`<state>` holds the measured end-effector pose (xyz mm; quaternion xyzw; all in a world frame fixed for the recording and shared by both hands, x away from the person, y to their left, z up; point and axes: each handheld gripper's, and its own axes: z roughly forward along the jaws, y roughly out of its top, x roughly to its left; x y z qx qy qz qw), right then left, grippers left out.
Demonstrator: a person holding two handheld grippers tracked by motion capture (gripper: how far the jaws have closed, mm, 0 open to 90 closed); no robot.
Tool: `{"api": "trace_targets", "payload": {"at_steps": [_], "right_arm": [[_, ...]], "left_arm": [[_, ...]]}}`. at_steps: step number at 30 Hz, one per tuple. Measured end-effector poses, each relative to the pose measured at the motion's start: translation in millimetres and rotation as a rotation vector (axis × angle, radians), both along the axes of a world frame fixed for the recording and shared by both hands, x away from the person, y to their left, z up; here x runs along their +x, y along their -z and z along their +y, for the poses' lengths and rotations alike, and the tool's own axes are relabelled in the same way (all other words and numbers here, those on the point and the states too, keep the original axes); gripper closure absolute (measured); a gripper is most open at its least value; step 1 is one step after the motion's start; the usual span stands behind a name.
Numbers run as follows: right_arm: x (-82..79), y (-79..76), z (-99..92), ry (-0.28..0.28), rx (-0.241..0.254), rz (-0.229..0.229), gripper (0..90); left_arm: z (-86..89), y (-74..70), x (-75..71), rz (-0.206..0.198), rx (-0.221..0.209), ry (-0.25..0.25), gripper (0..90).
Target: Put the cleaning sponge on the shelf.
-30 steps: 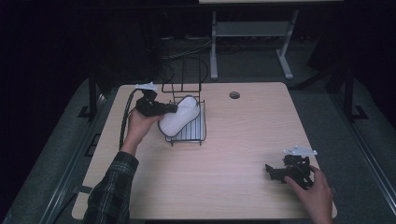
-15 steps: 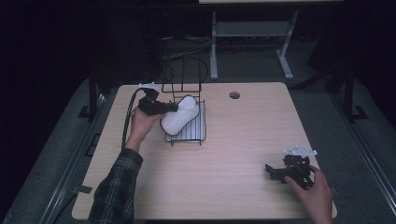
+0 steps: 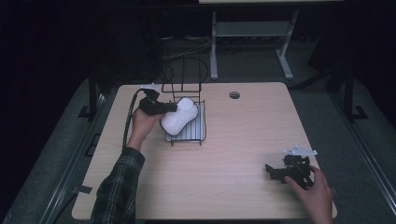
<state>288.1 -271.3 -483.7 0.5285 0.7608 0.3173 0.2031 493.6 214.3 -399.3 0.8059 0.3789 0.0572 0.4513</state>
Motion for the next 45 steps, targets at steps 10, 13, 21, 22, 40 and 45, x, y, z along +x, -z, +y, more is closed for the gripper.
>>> {"api": "trace_targets", "payload": {"at_steps": [10,13,21,22,40,45], "right_arm": [[0.0,0.0,0.0,0.000,0.000,0.000,0.2],[0.0,0.0,0.0,0.000,0.000,0.000,0.2],[0.0,0.0,0.0,0.000,0.000,0.000,0.2],[0.0,0.0,0.0,0.000,0.000,0.000,0.2],[-0.1,0.0,0.0,0.000,0.000,0.000,0.2],[-0.1,0.0,0.0,0.000,0.000,-0.001,0.2]], "left_arm": [[0.1,2.7,1.0,-0.006,0.037,-0.025,66.2],[-1.9,0.4,-3.0,-0.007,0.041,-0.005,68.1],[-5.7,1.1,-22.3,-0.025,0.024,0.041,82.8],[-5.7,1.1,-22.3,-0.025,0.024,0.041,84.0],[2.4,2.9,-66.0,-0.064,0.092,0.037,64.4],[8.9,5.5,-72.3,-0.040,0.126,0.030,45.1]]}}
